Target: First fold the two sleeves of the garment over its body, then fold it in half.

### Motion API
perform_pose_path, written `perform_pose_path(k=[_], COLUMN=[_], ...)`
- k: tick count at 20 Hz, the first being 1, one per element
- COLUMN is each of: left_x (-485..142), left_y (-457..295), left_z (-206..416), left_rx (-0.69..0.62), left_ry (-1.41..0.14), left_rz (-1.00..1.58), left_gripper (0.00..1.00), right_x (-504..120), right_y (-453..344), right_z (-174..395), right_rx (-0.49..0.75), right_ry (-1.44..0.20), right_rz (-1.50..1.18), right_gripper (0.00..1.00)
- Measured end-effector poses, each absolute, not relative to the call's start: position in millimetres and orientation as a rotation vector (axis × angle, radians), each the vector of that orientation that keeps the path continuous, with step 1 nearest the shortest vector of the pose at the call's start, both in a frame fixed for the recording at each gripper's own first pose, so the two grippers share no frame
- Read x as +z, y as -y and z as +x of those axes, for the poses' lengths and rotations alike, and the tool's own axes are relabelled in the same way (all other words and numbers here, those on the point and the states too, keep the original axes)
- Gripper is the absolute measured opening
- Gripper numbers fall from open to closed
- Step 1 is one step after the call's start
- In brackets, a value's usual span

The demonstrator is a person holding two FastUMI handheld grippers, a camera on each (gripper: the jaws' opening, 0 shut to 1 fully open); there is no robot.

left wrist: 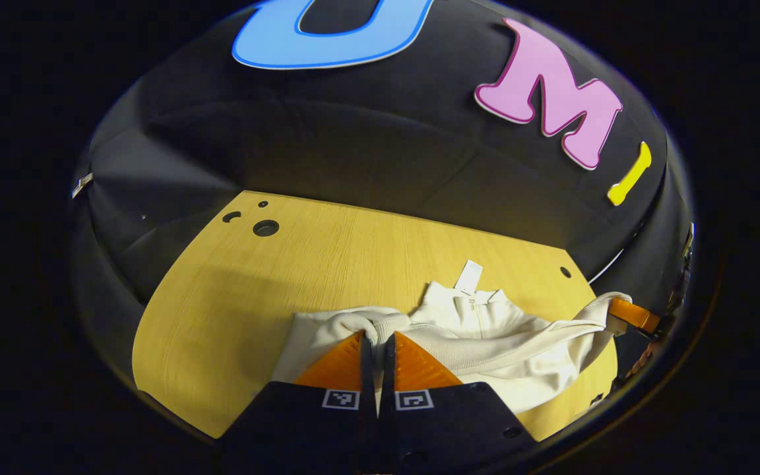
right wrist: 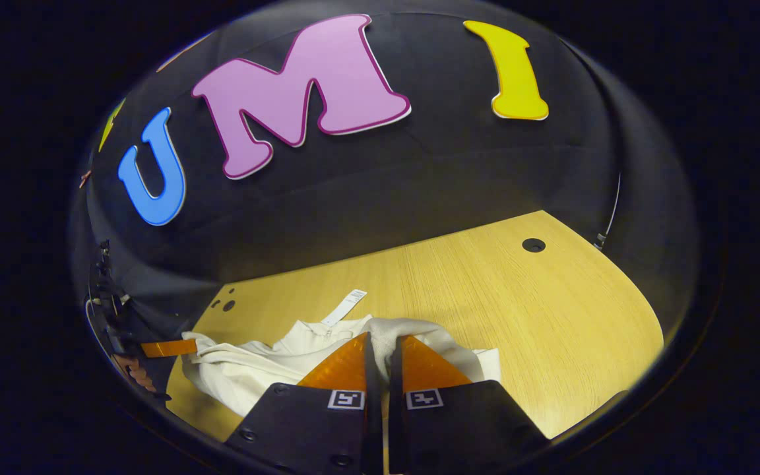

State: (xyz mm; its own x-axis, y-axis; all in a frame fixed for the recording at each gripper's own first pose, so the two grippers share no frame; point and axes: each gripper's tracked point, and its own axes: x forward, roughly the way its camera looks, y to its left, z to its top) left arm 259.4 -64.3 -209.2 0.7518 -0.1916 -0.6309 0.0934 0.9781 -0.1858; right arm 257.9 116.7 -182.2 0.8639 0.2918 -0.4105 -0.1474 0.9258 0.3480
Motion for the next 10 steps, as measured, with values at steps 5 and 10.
perform_pose_path(k=[5,10], left_x=[-247.8,-280.0], left_y=[72.5,75.8], left_z=[294.7,309.1], left_rx=[-0.137,-0.111], left_ry=[-0.746,-0.803], left_rz=[-0.046,-0.014], left_gripper=[0.05,0.05], right_x=[-238.3,-287.5], right_y=[-118.6,-122.3], right_z=[288.4,298.8], right_rx=[0.2,0.206], right_ry=[-0.567,-0.672], right_rz=[0.259,0.236], right_gripper=[0.08,0.08])
